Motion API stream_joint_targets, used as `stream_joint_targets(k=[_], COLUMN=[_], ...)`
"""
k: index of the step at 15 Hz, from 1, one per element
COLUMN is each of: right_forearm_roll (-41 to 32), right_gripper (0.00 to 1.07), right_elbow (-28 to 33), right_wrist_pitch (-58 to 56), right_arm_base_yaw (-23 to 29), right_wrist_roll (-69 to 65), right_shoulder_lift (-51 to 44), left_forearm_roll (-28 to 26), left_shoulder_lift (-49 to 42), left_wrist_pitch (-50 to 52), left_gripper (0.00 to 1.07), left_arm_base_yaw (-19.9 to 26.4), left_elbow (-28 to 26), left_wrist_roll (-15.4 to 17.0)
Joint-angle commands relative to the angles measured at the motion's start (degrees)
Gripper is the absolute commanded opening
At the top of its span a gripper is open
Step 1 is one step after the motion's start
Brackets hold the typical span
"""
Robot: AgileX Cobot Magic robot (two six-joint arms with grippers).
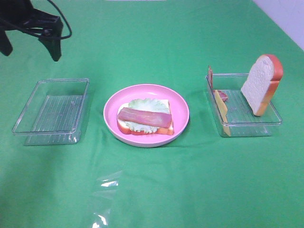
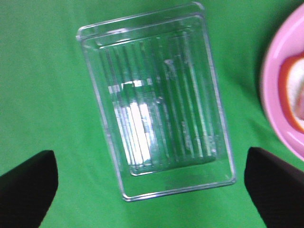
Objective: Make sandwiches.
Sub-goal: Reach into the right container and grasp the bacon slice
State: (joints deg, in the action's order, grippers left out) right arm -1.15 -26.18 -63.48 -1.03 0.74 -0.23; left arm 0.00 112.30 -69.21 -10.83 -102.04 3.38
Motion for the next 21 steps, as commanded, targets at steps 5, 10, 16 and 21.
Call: stream_joint_targets(k=[5,10,16,21], right_forearm_roll=[-0.11,-0.11,-0.11,-0.11], right_gripper=[0.84,0.84,0.84,0.84], right_elbow=[0.23,0.23,0.23,0.23], right_wrist_pitch=[0.34,0.34,0.34,0.34], right_arm_base_yaw=[-0.11,-0.11,-0.11,-0.11], right_wrist_roll=[0.52,0.52,0.52,0.52], right_shoulder_lift=[-0.92,-0.92,-0.92,-0.92], left_forearm_roll=[-0.34,0.0,-0.34,-1.15], left_shoulder_lift=[-0.63,-19.14,-55.35,-75.4], left_wrist_pitch=[-4.81,3.38,12.49,5.73], left_gripper=[1.01,1.0,1.0,1.0], left_arm_base_yaw=[9.4,9.17,9.17,9.17], left_elbow=[0.11,19.94,50.31,57.93], left_wrist_roll=[-4.41,-4.41,-4.58,-5.9])
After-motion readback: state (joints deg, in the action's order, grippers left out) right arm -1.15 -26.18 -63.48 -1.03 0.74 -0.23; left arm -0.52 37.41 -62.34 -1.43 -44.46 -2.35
